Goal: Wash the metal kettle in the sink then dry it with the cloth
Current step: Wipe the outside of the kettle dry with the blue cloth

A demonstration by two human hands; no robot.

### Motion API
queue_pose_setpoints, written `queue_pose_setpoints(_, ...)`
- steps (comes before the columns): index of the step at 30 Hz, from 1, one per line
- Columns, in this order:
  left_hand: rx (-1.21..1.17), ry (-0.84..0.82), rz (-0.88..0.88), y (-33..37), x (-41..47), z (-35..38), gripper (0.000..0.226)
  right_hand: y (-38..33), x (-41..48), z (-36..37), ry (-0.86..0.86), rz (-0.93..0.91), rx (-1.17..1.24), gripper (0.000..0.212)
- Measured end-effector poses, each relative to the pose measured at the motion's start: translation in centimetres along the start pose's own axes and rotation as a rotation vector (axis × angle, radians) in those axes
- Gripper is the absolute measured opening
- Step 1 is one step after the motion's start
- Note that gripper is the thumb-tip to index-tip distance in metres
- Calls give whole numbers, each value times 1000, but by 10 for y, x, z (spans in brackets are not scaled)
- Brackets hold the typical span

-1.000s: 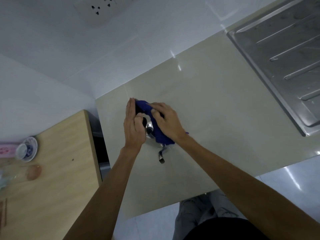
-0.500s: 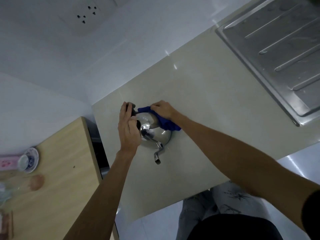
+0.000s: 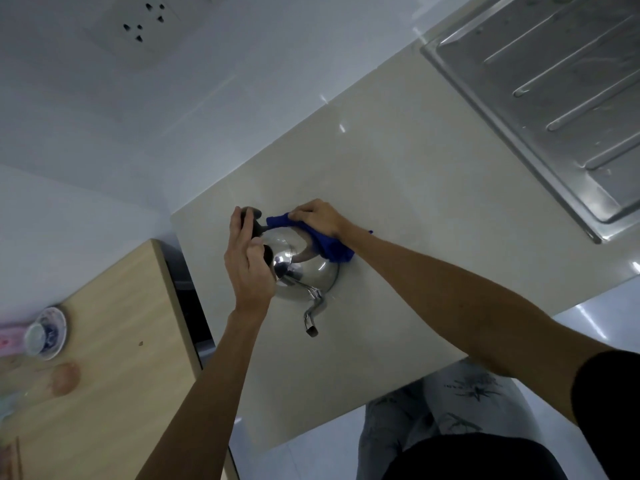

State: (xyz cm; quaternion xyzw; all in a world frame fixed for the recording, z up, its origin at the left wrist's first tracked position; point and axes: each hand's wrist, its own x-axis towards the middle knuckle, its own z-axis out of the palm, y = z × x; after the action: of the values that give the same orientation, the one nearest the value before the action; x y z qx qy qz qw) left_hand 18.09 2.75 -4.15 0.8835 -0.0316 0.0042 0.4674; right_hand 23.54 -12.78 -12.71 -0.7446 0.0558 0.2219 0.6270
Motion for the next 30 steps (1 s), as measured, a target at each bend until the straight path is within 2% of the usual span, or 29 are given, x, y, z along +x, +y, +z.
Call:
queue_pose_setpoints(4,-28,11,-7,1,1,1,66,15,-9,8,83,15,82,40)
queue_pose_setpoints(9,-61,13,-1,1,-2,2,63,58,-84,50,418,-184,111,41)
queue_pose_setpoints(13,-44,-3,13,2,-2,1,64,75,-127,87,441,-130,141,52)
queue_pose_setpoints(16,-58,2,7,3,-3,2,65,68,-117,68,493,-117,208,43)
queue_pose_setpoints(18,-62,13,-1,2,-2,3,64,49,-89,42,455,-98,158,35)
queue_pose_setpoints(22,-70,41,-2,0,-3,4,63,2,-13,6,63,17,-73,34)
queue_pose_setpoints(24,-71,38,6,-2,0,3,61,-8,6,2,-26,67,-72,37)
queue_pose_setpoints(26,-57,22,14,-5,2,3,58,-5,3,4,3,92,-6,38)
queue_pose_setpoints(30,-41,75,-21,-3,-1,5,57,26,-33,20,196,2,101,34)
